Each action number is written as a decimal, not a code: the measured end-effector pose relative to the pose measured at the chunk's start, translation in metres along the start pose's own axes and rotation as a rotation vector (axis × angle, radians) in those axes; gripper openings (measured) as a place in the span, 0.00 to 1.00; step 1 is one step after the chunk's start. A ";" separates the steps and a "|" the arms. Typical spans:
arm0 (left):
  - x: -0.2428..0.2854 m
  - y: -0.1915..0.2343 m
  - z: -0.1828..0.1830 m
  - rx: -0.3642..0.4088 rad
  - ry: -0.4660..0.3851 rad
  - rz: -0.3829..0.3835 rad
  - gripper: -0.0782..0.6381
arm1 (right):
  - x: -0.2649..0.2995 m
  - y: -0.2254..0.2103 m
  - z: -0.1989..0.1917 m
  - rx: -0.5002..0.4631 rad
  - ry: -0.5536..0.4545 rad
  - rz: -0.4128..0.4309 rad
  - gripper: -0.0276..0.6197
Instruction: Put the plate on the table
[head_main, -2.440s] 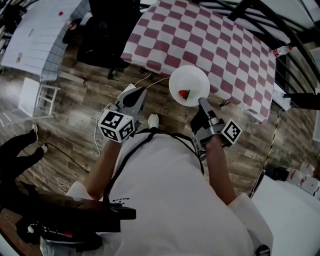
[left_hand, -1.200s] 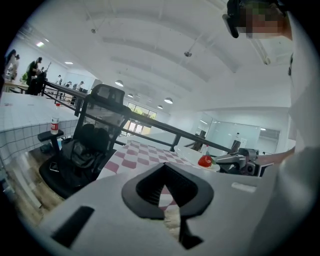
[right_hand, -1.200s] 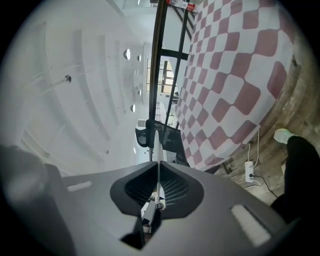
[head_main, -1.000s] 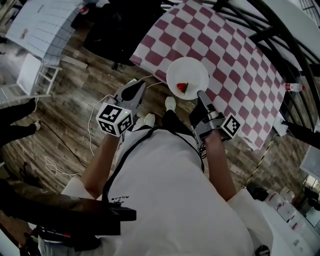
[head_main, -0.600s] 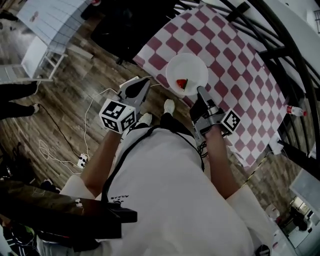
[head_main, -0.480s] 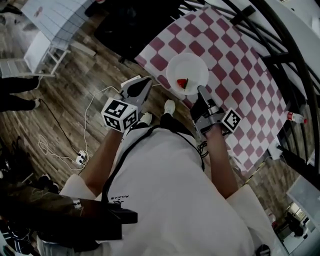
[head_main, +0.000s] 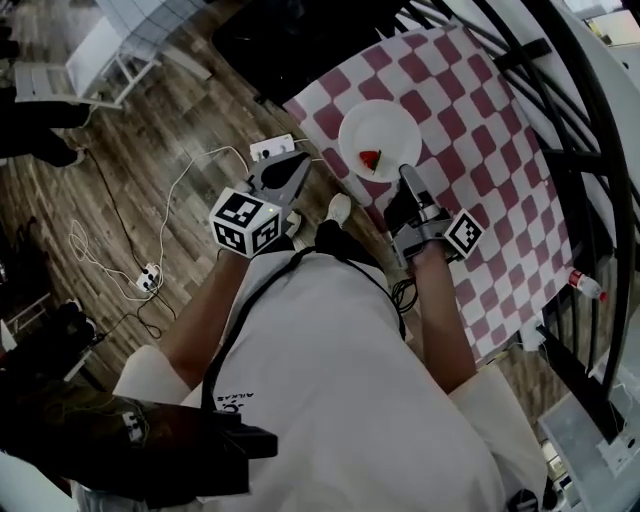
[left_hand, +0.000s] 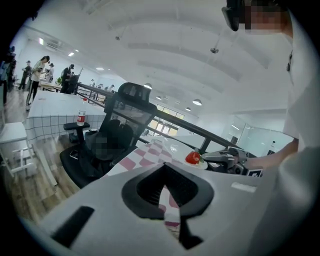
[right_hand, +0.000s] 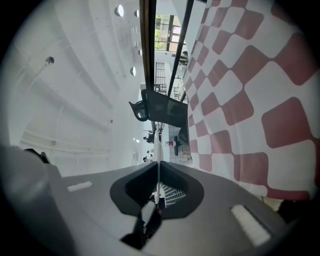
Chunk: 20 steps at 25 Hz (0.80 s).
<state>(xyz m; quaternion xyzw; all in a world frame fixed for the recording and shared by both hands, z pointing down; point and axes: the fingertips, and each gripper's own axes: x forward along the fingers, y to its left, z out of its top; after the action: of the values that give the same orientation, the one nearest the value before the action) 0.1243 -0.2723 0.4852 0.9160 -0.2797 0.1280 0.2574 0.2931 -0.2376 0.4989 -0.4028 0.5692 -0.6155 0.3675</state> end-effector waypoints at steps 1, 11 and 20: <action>0.001 0.002 -0.001 -0.007 0.000 0.011 0.12 | 0.004 -0.002 0.002 0.000 0.016 0.006 0.07; 0.007 0.016 -0.009 -0.039 -0.002 0.113 0.12 | 0.037 -0.040 0.013 -0.020 0.150 -0.013 0.07; 0.006 0.020 -0.013 -0.061 -0.007 0.172 0.12 | 0.061 -0.077 0.017 -0.027 0.228 -0.010 0.07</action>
<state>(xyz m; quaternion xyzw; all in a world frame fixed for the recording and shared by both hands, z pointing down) 0.1169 -0.2819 0.5067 0.8809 -0.3618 0.1380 0.2723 0.2839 -0.2937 0.5812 -0.3378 0.6134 -0.6516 0.2918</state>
